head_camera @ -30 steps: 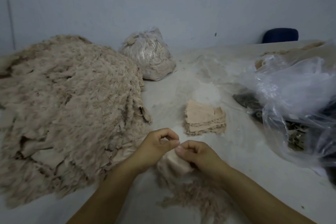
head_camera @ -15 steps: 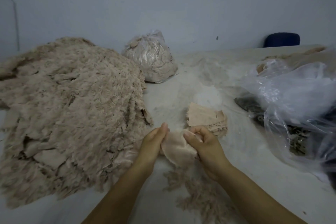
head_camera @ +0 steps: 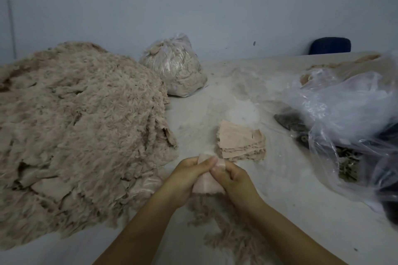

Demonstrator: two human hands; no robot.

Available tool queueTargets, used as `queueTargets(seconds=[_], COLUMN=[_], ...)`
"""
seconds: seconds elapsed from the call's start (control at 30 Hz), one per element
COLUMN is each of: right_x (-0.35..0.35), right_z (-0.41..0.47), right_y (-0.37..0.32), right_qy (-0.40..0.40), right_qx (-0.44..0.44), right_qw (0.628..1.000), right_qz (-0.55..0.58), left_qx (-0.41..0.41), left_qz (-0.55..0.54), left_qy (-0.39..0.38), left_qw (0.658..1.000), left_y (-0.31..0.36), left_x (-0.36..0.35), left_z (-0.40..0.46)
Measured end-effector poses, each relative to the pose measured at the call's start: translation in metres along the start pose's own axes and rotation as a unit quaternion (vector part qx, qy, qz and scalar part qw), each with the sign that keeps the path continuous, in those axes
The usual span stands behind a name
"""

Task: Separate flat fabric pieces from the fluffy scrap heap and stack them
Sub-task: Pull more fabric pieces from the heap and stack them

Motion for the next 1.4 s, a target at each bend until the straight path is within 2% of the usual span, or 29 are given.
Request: queueTargets(seconds=[0.13,0.23,0.33,0.4,0.47,0.6,0.7,0.83,0.93,1.07,1.2,1.4], right_x=[0.012,0.018,0.001,-0.006,-0.009,-0.002,0.007,0.013,0.011,-0.007,0.002,0.017], right_z=[-0.004,-0.011,-0.017,-0.015,-0.011,-0.012,-0.022,-0.028,-0.02,-0.02,-0.022,-0.025], right_y=[0.003,0.01,0.003,0.0,-0.006,-0.005,0.004,0.0,-0.013,-0.011,-0.007,-0.016], right_qy=[0.021,-0.014,-0.082,-0.063,-0.041,-0.047,-0.079,-0.159,-0.097,-0.095,-0.105,-0.221], right_qx=[-0.003,-0.022,-0.029,-0.058,-0.056,-0.03,-0.062,-0.105,-0.108,-0.071,-0.103,-0.179], right_qw=[0.995,0.992,0.989,0.996,0.997,0.998,0.994,0.962,0.979,0.993,0.988,0.948], right_qz=[-0.093,-0.126,-0.123,-0.013,0.024,-0.023,-0.051,-0.198,-0.142,-0.008,-0.049,-0.144], left_qx=[-0.03,-0.066,-0.075,-0.067,-0.072,-0.1,-0.107,-0.09,-0.101,-0.08,-0.094,-0.097], left_qz=[-0.013,-0.029,-0.014,-0.036,-0.072,-0.139,-0.179,-0.121,-0.14,-0.149,-0.163,-0.176], left_qy=[0.182,0.244,0.236,0.198,0.177,0.218,0.255,0.226,0.202,0.199,0.22,0.249], left_qw=[0.983,0.967,0.969,0.977,0.979,0.961,0.944,0.962,0.964,0.965,0.957,0.948], left_y=[0.006,0.014,0.012,0.007,0.005,0.011,0.021,0.024,0.015,0.008,0.01,0.01], left_x=[0.027,0.046,0.037,0.023,0.015,0.023,0.036,0.034,0.021,0.013,0.023,0.029], left_z=[0.006,0.005,0.003,0.002,0.0,-0.005,-0.005,-0.003,-0.003,-0.003,-0.004,0.0])
Point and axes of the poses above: each hand's wrist, its own z-axis towards the middle knuckle, its own x-axis out of the back of the hand, y = z × x, the point moved 6 cm from there along z, towards the middle knuckle, and after that the axes turned 1 degree about z, right-handed, at the moved point
